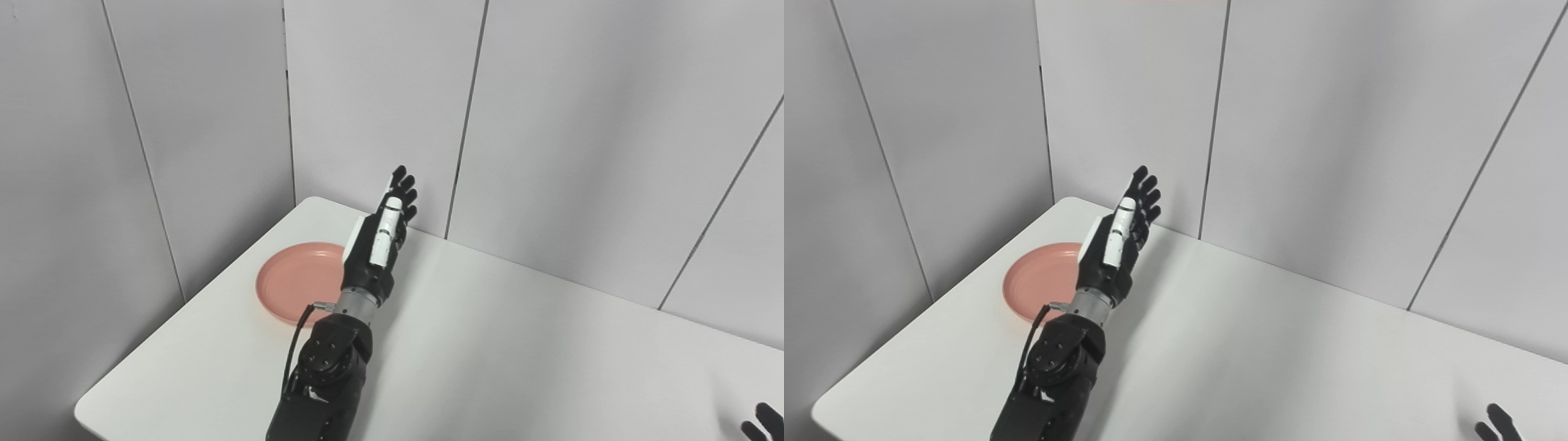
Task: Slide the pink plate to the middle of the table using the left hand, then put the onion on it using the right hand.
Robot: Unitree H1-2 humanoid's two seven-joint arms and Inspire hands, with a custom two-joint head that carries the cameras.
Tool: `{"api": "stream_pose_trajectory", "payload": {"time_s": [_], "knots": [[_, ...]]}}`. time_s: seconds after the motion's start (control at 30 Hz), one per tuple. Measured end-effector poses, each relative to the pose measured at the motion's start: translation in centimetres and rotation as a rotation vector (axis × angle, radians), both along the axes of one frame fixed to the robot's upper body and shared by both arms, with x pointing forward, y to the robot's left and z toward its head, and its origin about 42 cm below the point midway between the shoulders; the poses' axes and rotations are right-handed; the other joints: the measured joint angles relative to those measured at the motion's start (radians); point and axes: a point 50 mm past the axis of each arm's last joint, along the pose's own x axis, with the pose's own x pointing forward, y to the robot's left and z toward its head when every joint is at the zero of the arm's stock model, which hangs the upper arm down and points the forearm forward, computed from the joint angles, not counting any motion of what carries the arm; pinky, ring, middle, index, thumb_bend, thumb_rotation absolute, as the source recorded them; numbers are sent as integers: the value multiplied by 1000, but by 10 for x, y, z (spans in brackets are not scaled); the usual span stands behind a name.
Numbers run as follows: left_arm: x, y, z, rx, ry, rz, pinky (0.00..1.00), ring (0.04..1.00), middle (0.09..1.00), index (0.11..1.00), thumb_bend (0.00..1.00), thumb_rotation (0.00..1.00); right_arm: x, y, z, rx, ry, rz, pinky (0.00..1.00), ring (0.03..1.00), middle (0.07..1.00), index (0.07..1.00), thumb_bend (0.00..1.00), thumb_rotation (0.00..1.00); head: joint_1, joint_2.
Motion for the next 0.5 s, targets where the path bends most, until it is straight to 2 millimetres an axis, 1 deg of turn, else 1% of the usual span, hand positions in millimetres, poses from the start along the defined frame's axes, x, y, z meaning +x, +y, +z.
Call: {"api": "stream_pose_trajectory", "payload": {"time_s": [0.17, 0.4, 0.5], "knots": [[-3, 13, 5, 1, -15, 44, 1000, 1000, 1000, 1000, 434, 1000, 0, 0, 0, -1, 0, 0, 1000, 892, 926, 879, 371, 972, 8, 3], [-6, 24, 15, 2, -29, 86, 1000, 1000, 1000, 1000, 424, 1000, 0, 0, 0, -1, 0, -1, 1000, 892, 921, 873, 396, 957, 11, 6], [-11, 32, 23, -2, -51, 122, 1000, 1000, 1000, 1000, 414, 1000, -1, 0, 1, -1, 1, -1, 1000, 887, 916, 869, 404, 958, 14, 6]]}}
